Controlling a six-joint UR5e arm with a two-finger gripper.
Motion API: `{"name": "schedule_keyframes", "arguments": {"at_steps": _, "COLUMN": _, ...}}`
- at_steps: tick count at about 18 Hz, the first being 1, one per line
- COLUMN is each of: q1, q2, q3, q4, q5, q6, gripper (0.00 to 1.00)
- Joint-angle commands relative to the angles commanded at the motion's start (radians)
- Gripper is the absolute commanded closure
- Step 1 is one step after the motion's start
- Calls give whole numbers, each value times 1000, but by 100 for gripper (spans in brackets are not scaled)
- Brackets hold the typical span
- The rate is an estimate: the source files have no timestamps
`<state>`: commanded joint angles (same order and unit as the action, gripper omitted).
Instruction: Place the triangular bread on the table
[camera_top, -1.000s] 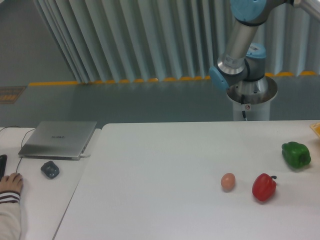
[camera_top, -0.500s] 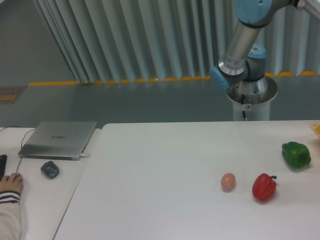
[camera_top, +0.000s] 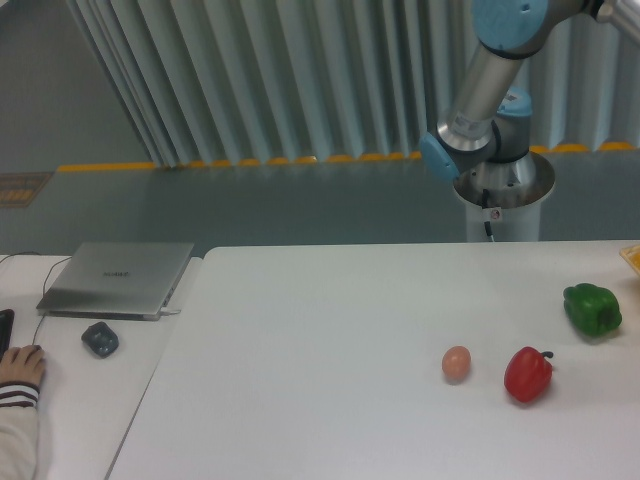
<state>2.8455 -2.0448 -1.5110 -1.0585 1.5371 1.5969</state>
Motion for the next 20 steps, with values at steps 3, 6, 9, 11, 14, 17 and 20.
{"name": "schedule_keyframes", "arguments": {"at_steps": 3, "q1": 0, "q2": -5, "q3": 0, "q4": 20, "q5": 0, "q6": 2, "gripper": 0}}
{"name": "schedule_keyframes", "arguments": {"at_steps": 6, "q1": -2, "q2": -11, "q3": 2, "q4": 40, "q5": 0, "q6": 0, "gripper": 0}}
{"name": "schedule_keyframes", "arguments": {"at_steps": 9, "q1": -2, "q2": -17, "q3": 0, "q4": 41, "q5": 0, "q6": 0, "gripper": 0}}
{"name": "schedule_keyframes", "arguments": {"at_steps": 11, "q1": -2, "q2": -17, "q3": 0, "q4": 43, "q5": 0, "q6": 0, "gripper": 0}}
{"name": "schedule_keyframes", "arguments": {"at_steps": 14, "q1": -2, "q2": -17, "q3": 0, "q4": 43, "q5": 0, "q6": 0, "gripper": 22}}
{"name": "schedule_keyframes", "arguments": {"at_steps": 17, "q1": -2, "q2": -15, "q3": 2, "q4": 43, "q5": 0, "q6": 0, "gripper": 65}}
{"name": "schedule_keyframes", "arguments": {"at_steps": 20, "q1": -2, "q2": -14, "q3": 2, "q4": 41, "q5": 0, "q6": -2, "gripper": 84}}
